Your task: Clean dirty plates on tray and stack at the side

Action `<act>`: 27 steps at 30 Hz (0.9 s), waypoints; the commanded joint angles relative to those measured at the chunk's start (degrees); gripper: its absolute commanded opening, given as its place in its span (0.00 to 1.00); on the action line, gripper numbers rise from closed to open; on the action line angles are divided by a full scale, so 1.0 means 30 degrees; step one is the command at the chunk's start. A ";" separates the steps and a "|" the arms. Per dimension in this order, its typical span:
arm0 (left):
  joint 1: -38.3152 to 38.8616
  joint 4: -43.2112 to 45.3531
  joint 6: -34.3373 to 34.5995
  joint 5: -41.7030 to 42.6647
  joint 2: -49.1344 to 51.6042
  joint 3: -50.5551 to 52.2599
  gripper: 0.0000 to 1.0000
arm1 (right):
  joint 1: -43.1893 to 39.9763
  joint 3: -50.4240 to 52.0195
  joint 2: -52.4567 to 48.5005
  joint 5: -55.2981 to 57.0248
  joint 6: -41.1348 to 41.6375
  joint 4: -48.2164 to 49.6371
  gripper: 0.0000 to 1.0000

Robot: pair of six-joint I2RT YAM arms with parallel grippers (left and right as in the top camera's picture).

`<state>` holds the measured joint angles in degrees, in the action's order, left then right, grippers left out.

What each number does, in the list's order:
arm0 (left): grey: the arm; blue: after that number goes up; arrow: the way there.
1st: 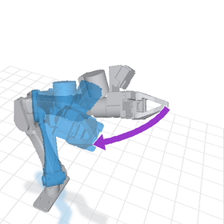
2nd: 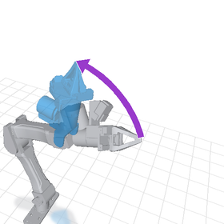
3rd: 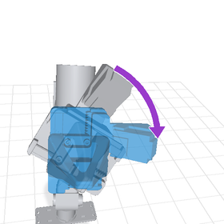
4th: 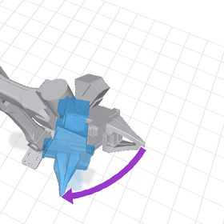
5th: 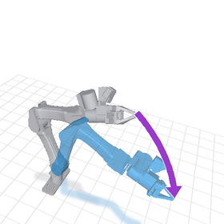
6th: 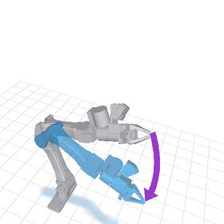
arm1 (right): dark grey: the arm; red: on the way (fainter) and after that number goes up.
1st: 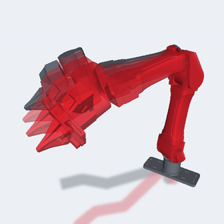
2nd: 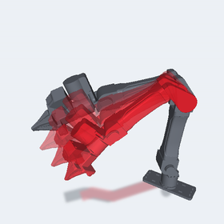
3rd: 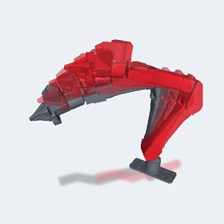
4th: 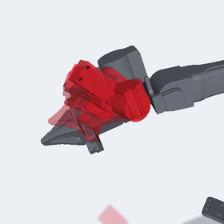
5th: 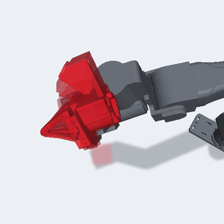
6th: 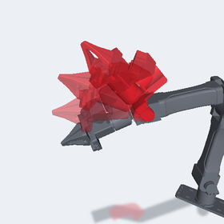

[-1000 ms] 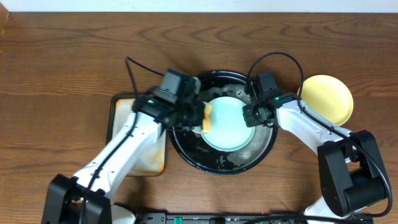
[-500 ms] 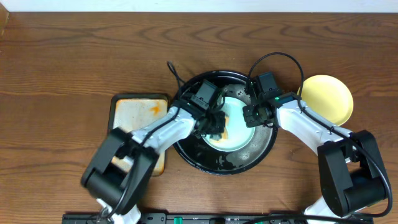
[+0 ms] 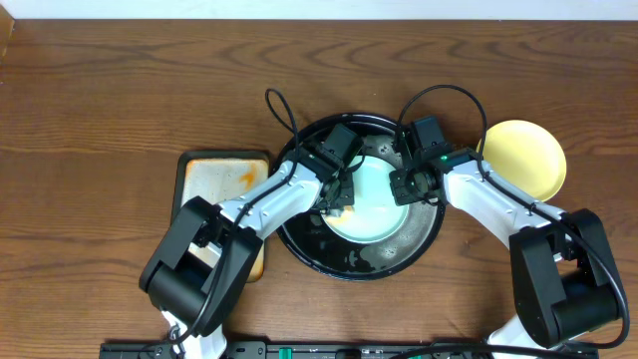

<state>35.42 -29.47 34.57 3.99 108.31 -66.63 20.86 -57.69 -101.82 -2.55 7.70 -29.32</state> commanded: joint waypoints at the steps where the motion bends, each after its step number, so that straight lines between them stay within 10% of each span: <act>1: -0.0226 -0.1115 -0.0663 -0.4291 0.0729 -0.0277 0.08 | -0.0051 -0.0087 0.0313 0.0765 0.0211 -0.0248 0.01; 27: -0.0918 -0.8939 -0.1428 -0.6054 -0.0641 -0.5960 0.08 | -0.0051 -0.0168 0.0750 0.2368 -0.0051 -0.0678 0.01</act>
<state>34.28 -54.26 31.03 -12.45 109.75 -83.50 21.34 -57.76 -101.25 -0.93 8.73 -30.87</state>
